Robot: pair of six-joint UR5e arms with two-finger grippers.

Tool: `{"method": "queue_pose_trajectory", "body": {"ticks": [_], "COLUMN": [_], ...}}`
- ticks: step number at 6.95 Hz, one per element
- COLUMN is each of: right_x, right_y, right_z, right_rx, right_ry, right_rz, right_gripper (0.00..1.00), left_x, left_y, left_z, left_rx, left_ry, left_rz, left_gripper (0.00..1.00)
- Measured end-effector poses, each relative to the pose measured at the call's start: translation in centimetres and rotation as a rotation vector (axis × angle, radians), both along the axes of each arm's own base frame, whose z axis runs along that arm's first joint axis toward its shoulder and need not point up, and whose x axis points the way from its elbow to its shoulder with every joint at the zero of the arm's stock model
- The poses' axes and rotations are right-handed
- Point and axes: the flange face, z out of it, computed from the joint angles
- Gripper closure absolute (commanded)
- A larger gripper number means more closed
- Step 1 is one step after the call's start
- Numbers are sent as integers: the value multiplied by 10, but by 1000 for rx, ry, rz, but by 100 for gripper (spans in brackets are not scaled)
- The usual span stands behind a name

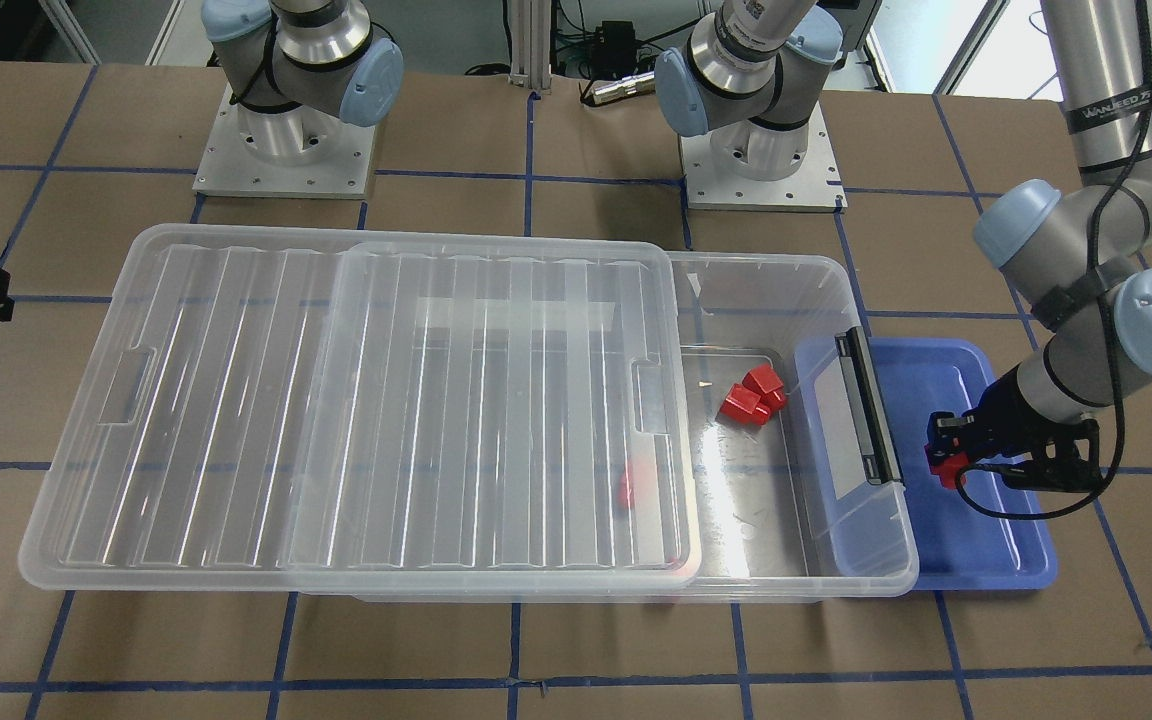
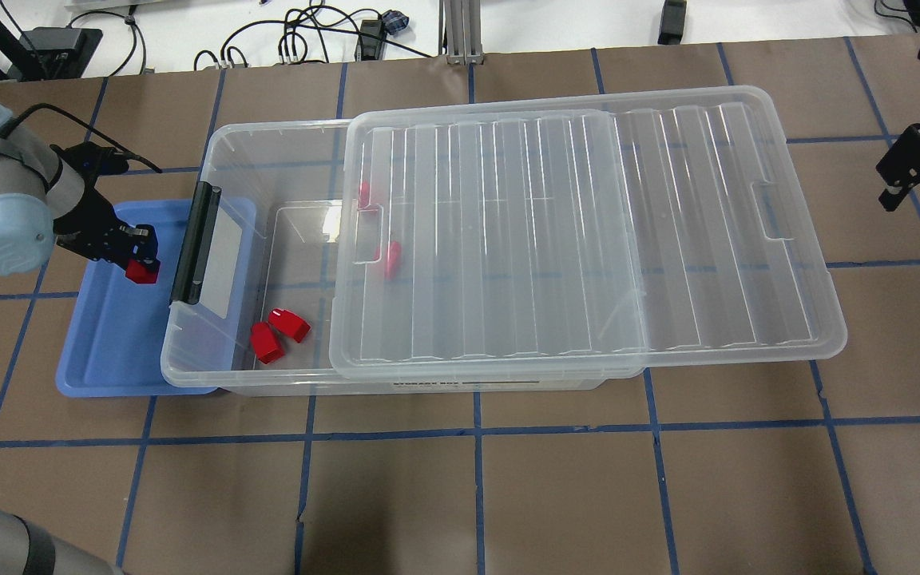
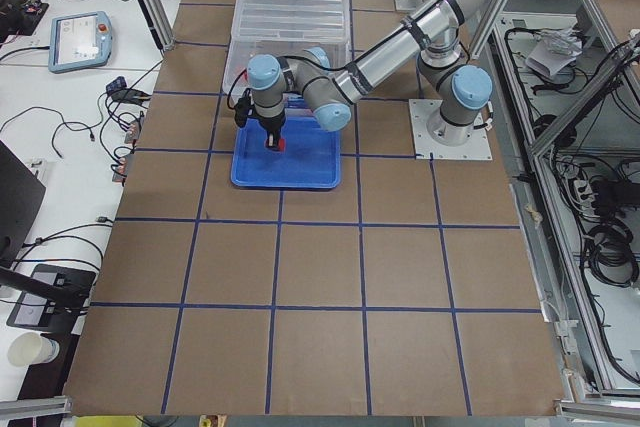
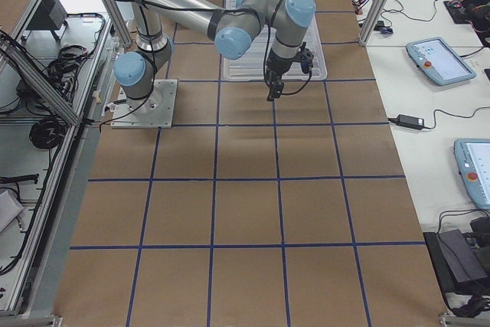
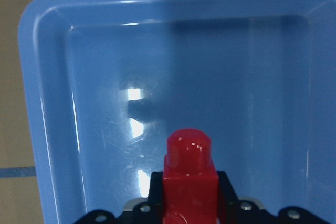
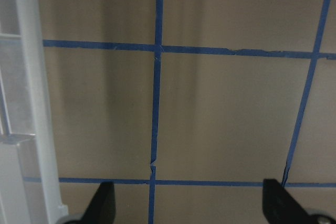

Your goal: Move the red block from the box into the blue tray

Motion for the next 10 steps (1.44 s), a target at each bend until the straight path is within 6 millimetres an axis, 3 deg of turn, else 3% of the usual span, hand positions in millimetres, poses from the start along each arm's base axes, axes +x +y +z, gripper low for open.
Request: {"method": "queue_pose_trajectory", "body": {"ticks": [1, 2, 3, 4, 5, 6, 7, 8, 10], "right_x": [3, 8, 17, 31, 42, 49, 57, 69, 107], "right_y": [3, 4, 2, -1, -4, -3, -3, -4, -6], "right_z": [-18, -28, -33, -37, -42, -48, -52, -55, -56], "right_rx": [-13, -20, -28, -39, -47, -55, -59, -61, -63], "right_ry": [-18, -30, -39, -41, -39, -36, -34, -33, -26], "right_rz": [-1, 0, 2, 0, -4, -3, 3, 10, 0], "right_gripper": [0, 0, 0, 0, 0, 0, 0, 0, 0], "left_x": [0, 1, 1, -1, -15, -45, -87, -138, -237], "left_y": [1, -3, -9, -19, -29, -35, -35, -28, 7], "left_z": [-4, 6, 29, 64, 111, 159, 204, 237, 278], "left_rx": [0, -11, -7, 18, 44, 65, 73, 66, 22], "left_ry": [-5, -26, -46, -48, -43, -43, -52, -63, -80], "left_rz": [-1, -2, 3, 18, 36, 52, 66, 81, 88], "left_gripper": [0, 0, 0, 0, 0, 0, 0, 0, 0]}}
